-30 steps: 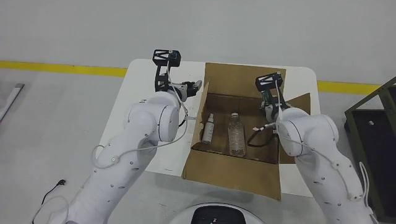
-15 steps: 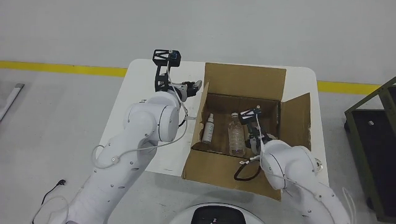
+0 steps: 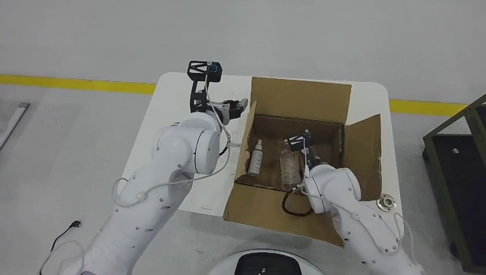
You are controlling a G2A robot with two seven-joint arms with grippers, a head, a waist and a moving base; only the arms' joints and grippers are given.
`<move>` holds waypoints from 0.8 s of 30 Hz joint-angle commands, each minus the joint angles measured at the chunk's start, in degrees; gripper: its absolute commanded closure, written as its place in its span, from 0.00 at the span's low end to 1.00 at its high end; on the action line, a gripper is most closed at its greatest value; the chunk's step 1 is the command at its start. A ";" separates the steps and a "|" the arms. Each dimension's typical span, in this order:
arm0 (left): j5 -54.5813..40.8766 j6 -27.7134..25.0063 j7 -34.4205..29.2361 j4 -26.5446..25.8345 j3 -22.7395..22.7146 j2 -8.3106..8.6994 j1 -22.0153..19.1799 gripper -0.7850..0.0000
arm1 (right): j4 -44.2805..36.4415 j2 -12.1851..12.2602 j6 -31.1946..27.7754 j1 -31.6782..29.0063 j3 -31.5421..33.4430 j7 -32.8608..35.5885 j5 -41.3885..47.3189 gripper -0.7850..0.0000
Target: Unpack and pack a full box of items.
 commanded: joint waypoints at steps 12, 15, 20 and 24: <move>0.00 0.00 0.00 0.00 0.00 0.00 0.00 0.00 | 8.93 -2.77 -2.05 5.47 -4.74 -0.92 3.35 1.00; 0.00 0.00 0.00 0.00 0.00 0.00 0.00 0.00 | 9.52 -3.35 -3.56 6.15 -5.50 -0.94 5.53 1.00; 0.00 0.00 0.00 0.00 0.00 0.00 0.00 0.00 | 10.41 -4.13 -5.29 7.52 -6.55 -1.54 6.69 1.00; 0.00 0.00 0.00 0.00 0.00 0.00 0.00 0.00 | 10.93 -4.35 -5.48 7.67 -6.34 -2.23 5.29 0.86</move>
